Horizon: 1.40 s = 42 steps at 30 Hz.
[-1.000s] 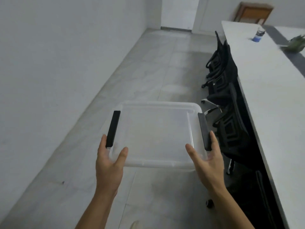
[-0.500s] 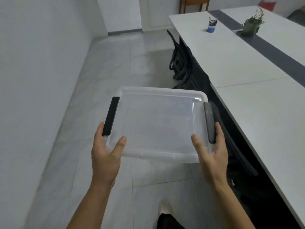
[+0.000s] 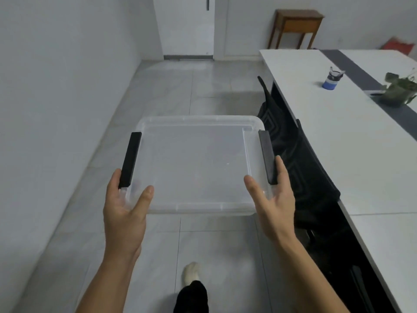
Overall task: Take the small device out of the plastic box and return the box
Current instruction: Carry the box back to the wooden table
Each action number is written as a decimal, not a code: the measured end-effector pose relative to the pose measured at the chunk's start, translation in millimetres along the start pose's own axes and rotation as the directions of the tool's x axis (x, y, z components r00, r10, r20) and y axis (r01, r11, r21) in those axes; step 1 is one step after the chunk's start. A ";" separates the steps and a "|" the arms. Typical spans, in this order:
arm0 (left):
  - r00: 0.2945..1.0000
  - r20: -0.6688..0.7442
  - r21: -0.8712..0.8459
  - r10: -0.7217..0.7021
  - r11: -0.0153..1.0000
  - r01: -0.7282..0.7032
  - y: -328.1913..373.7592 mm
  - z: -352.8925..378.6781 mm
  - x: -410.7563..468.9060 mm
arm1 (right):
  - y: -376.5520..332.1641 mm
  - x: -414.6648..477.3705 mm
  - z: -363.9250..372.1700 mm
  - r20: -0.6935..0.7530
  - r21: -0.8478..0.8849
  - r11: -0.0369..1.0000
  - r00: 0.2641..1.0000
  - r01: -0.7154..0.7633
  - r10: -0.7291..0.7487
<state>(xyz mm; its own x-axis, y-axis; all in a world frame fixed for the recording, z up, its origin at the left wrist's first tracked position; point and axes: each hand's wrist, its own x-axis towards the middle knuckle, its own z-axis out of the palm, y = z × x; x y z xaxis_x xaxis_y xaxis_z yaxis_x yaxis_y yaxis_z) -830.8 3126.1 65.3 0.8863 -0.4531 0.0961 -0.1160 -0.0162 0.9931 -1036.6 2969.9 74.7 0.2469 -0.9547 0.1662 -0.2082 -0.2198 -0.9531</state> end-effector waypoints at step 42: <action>0.976 0.201 0.056 -0.085 0.996 0.075 -54.6 745.8 1044.6 | 115.5 1183.1 323.8 -0.246 0.002 0.987 0.957 -0.160 0.155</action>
<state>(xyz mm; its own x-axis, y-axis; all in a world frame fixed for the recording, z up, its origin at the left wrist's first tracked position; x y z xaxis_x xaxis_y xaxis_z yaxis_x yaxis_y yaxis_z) -233.0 1988.9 61.6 0.7849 -0.6196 -0.0044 -0.0737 -0.1004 0.9922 -462.0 1880.0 79.3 -0.0286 -0.9969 0.0735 -0.2434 -0.0643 -0.9678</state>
